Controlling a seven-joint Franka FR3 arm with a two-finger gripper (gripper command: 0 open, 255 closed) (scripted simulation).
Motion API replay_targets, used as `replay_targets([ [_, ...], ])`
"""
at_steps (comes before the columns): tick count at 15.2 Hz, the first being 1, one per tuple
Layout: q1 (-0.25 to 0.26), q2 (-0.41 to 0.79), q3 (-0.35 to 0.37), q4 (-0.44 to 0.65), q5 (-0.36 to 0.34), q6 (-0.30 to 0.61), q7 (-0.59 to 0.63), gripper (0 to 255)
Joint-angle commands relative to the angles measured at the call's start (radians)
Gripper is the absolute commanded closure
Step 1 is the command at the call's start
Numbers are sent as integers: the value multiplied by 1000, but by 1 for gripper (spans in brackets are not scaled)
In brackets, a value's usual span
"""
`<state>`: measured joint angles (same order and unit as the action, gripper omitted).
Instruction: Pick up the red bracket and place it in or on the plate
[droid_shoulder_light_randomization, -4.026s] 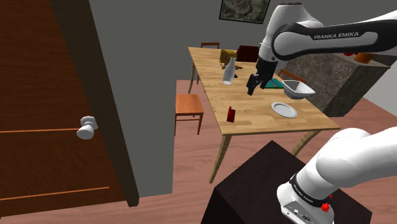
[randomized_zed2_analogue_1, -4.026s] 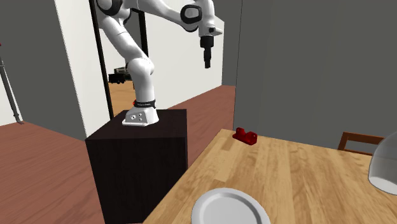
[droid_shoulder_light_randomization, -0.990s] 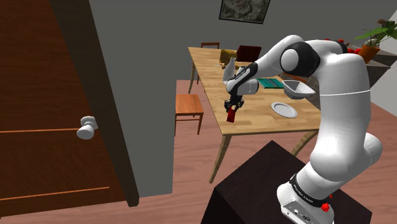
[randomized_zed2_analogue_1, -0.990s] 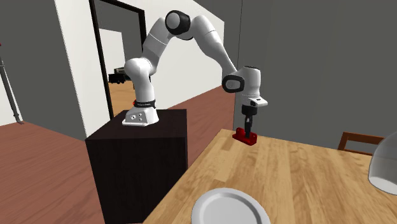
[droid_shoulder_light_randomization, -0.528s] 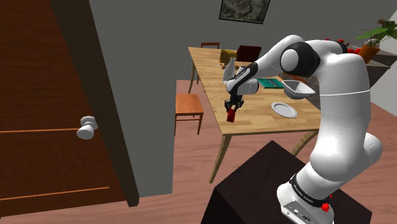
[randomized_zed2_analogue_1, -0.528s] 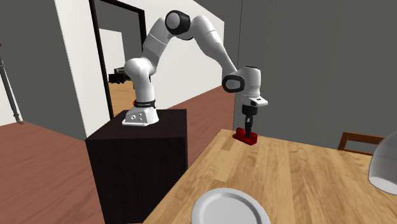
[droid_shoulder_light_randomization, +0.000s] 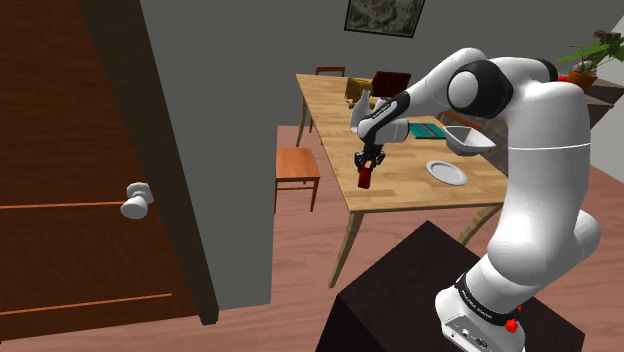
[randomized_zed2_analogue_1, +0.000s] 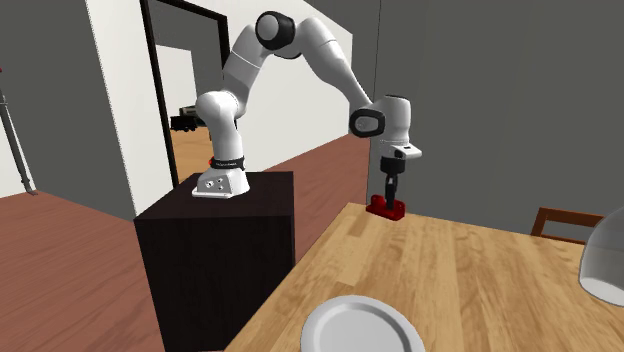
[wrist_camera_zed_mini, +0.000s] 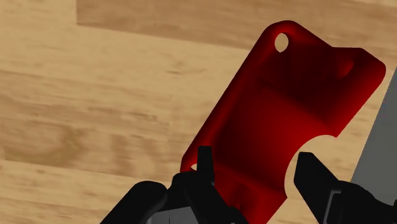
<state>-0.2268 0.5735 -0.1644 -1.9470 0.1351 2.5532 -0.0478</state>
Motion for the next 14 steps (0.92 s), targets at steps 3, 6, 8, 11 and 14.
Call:
replay_targets([
  [3,7,-41,-8,-4,-10,-37,7,255],
  [6,11,-72,-14,-6,-17,-66,11,255],
  [8,14,-92,-18,-6,-22,-86,15,255],
  [11,17,-116,-22,-5,-29,-111,18,255],
  [14,-37,-115,-32,0,-18,-115,-52,255],
])
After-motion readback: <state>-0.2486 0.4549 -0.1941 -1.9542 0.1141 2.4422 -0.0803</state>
